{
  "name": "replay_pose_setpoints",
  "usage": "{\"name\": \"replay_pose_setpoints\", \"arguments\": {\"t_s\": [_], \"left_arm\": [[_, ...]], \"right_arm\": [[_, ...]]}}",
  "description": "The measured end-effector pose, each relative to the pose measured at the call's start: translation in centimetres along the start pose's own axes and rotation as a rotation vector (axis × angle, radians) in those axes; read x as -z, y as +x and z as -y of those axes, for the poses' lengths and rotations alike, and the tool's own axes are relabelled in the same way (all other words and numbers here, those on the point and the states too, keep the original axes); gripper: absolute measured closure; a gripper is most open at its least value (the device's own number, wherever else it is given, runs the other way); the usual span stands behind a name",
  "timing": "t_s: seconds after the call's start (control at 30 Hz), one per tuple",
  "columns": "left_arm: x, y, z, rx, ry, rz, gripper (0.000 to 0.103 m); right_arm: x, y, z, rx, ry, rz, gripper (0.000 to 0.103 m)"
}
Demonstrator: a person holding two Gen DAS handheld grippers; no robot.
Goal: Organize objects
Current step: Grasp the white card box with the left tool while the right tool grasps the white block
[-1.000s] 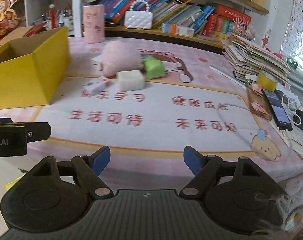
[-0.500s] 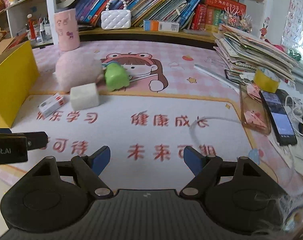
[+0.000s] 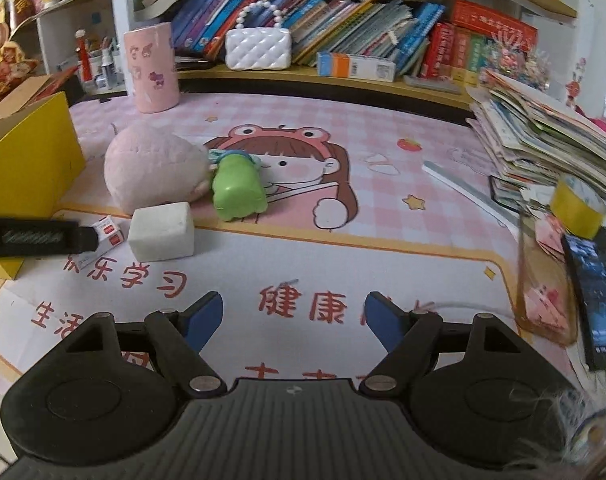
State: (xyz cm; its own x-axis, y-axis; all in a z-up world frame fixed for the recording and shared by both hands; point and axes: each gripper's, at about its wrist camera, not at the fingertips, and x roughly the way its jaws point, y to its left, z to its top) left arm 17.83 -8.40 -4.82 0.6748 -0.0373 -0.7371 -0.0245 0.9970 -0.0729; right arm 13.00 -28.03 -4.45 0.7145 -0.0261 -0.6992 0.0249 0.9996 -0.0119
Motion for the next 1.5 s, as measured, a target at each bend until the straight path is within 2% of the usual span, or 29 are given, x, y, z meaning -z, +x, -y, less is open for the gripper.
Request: {"name": "replay_pose_setpoints", "arguments": {"t_s": [0.13,0.33,0.43,0.57,0.7,0.93,1.17,1.27,1.3,1.37,1.4,1.5], "left_arm": [[-0.7,2.4,-0.1,-0.028,-0.060,-0.024,0.037],[-1.1,5.4,1.1,-0.064,-0.008,-0.033,0.046],[-1.0,5.4,1.5,-0.065,0.032,-0.019,0.046],[-1.0,4.9,0.8,-0.046,0.004,-0.038,0.047],[-0.7,3.2,-0.2,-0.027,-0.044,-0.035,0.047],[-0.8,-2.6,-1.5,0.020,-0.098,0.035,0.047],[-0.5,-6.3,-2.2,-0.012,-0.074,0.072,0.047],[0.0,-7.0,-2.7,-0.034,-0.074,0.064,0.047],[0.2,-7.2,-2.9,-0.040,-0.079,0.060,0.047],[0.5,-7.4,-3.3,-0.046,-0.084,0.055,0.047],[0.7,-7.5,-3.5,-0.049,-0.086,0.052,0.047],[1.0,-7.6,-3.8,-0.049,-0.093,0.048,0.047]], "right_arm": [[-0.3,0.5,-0.4,-0.027,-0.036,-0.005,0.026],[-0.6,1.0,-0.5,-0.052,-0.072,-0.015,0.026],[-0.8,1.3,-0.4,-0.065,-0.075,-0.017,0.026],[-1.1,1.9,-0.6,-0.092,-0.072,-0.021,0.025],[-1.5,2.7,-1.4,-0.126,-0.086,-0.018,0.024],[-2.2,4.8,-3.9,-0.207,-0.138,-0.011,0.014],[-3.8,7.9,-7.1,-0.258,-0.168,-0.007,0.013],[-4.2,9.1,-7.8,-0.257,-0.163,-0.017,0.019],[-4.4,9.5,-7.9,-0.254,-0.160,-0.025,0.028],[-4.5,9.9,-8.1,-0.238,-0.161,-0.019,0.038],[-4.5,9.9,-8.1,-0.233,-0.167,-0.011,0.049],[-4.7,9.8,-7.8,-0.244,-0.157,-0.006,0.055]]}}
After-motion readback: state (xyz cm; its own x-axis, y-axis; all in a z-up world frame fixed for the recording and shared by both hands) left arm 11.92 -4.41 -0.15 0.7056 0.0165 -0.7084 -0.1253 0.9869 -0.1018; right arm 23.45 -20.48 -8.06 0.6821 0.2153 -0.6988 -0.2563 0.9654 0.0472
